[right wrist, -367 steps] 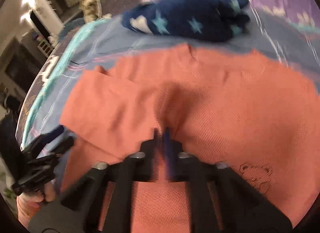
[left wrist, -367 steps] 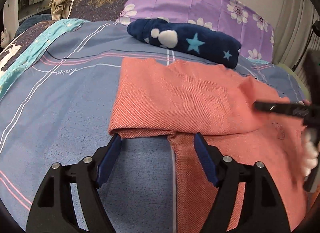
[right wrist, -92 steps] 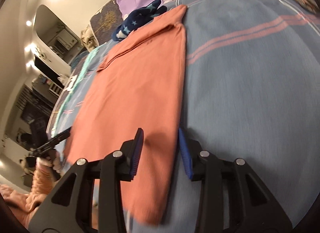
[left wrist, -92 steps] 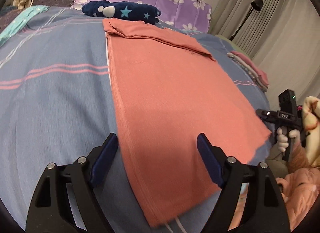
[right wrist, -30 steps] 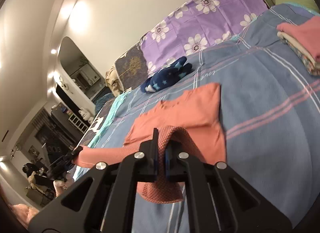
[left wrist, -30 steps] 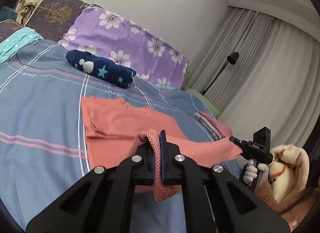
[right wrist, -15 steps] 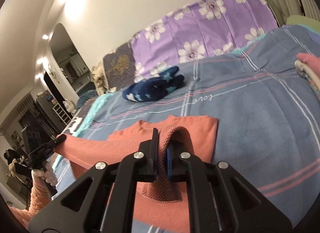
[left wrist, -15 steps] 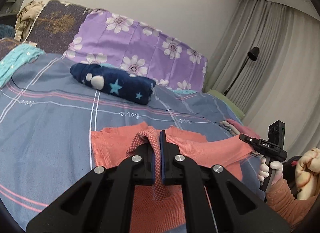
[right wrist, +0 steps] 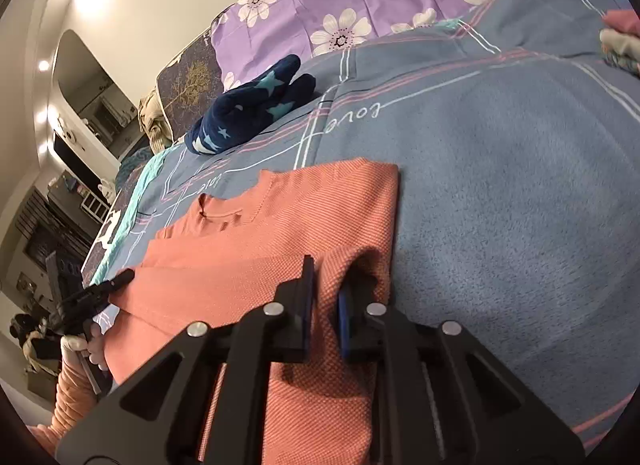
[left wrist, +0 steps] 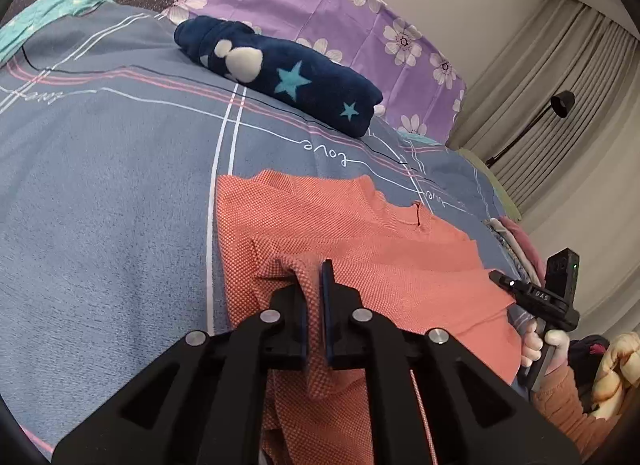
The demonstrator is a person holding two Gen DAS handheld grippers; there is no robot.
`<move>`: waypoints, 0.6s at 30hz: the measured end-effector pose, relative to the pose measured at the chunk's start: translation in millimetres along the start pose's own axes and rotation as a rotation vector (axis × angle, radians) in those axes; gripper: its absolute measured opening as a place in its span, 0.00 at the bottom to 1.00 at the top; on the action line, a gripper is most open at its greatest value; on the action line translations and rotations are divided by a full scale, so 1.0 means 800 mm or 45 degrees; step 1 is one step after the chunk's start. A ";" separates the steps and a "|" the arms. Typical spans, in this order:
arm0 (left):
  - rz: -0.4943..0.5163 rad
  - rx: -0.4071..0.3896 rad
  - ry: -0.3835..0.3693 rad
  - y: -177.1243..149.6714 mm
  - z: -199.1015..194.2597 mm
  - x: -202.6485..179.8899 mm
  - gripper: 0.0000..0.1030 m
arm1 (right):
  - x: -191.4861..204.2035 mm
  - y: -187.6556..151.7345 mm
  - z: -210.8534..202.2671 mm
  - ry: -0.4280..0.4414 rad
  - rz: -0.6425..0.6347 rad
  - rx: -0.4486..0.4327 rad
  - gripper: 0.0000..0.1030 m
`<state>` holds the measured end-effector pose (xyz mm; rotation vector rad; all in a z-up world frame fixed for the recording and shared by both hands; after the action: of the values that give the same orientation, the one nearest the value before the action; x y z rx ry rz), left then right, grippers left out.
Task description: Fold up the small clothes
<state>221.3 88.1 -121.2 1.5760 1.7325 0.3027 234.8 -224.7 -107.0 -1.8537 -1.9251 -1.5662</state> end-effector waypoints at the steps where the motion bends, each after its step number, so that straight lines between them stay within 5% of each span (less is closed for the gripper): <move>1: 0.015 0.001 0.008 -0.002 -0.004 -0.003 0.16 | 0.004 -0.002 -0.005 0.002 -0.010 0.002 0.22; 9: 0.078 0.035 0.008 -0.032 -0.029 -0.007 0.22 | 0.019 -0.030 -0.039 0.012 -0.049 0.031 0.28; 12: 0.061 0.041 -0.034 -0.031 -0.032 -0.008 0.04 | 0.023 -0.027 -0.037 0.024 -0.069 0.034 0.09; 18: 0.040 -0.065 -0.126 0.023 -0.040 -0.033 0.03 | 0.046 0.032 -0.031 0.124 -0.071 -0.057 0.07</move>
<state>212.6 77.2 -77.6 1.5569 1.6139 0.2777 229.8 -220.1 -56.6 -1.7192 -1.9316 -1.6961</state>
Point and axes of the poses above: each gripper's, at about its wrist camera, not at the fingertips, and z roughly the way its jaws point, x to its left, y to its top, the point moved 5 cm from there along z, roughly the way its jaws point, and after that the axes turned 11 degrees about y, right-handed, at the moved point
